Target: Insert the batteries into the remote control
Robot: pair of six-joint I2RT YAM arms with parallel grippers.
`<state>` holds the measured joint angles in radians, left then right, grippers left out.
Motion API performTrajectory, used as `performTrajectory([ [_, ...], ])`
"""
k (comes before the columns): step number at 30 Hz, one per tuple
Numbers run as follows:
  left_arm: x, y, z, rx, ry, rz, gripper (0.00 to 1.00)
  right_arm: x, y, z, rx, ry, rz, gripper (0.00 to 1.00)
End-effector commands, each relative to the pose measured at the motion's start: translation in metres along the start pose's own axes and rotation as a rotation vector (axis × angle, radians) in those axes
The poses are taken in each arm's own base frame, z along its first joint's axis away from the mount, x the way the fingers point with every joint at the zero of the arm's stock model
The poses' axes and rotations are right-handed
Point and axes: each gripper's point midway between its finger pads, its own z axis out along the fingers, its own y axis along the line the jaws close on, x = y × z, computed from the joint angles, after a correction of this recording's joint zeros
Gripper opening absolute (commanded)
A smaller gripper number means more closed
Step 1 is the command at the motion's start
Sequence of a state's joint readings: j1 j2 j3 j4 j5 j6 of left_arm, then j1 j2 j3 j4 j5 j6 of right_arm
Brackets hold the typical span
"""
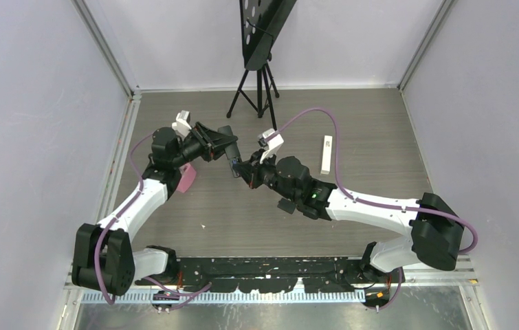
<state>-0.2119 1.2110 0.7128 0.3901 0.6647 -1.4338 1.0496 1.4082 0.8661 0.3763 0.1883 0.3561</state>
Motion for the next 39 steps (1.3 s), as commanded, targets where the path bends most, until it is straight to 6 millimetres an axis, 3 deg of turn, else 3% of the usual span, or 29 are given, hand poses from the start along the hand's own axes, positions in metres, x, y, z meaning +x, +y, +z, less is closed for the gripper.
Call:
performTrajectory([
  [1,0.003,-0.160,-0.042,0.457,-0.048,0.135,0.00,0.213,-0.048,-0.086,0.082,0.773,-0.095,0.00],
  [9,0.013,-0.180,-0.053,0.533,-0.029,0.243,0.00,0.227,-0.053,-0.087,0.125,0.855,-0.091,0.00],
  [16,0.016,-0.183,-0.057,0.524,-0.018,0.230,0.00,0.229,-0.062,-0.082,0.178,0.829,-0.096,0.00],
  [23,0.019,-0.174,-0.055,0.507,-0.004,0.238,0.00,0.199,-0.061,-0.070,0.221,0.708,-0.079,0.01],
  [29,0.024,-0.136,-0.048,0.415,0.018,0.220,0.00,0.157,-0.042,-0.053,0.206,0.621,-0.050,0.07],
  [34,0.025,-0.115,-0.043,0.372,0.026,0.189,0.00,0.142,-0.038,-0.055,0.217,0.623,-0.051,0.12],
  [39,0.021,-0.110,-0.040,0.354,0.020,0.175,0.00,0.128,-0.038,-0.059,0.227,0.592,-0.049,0.16],
])
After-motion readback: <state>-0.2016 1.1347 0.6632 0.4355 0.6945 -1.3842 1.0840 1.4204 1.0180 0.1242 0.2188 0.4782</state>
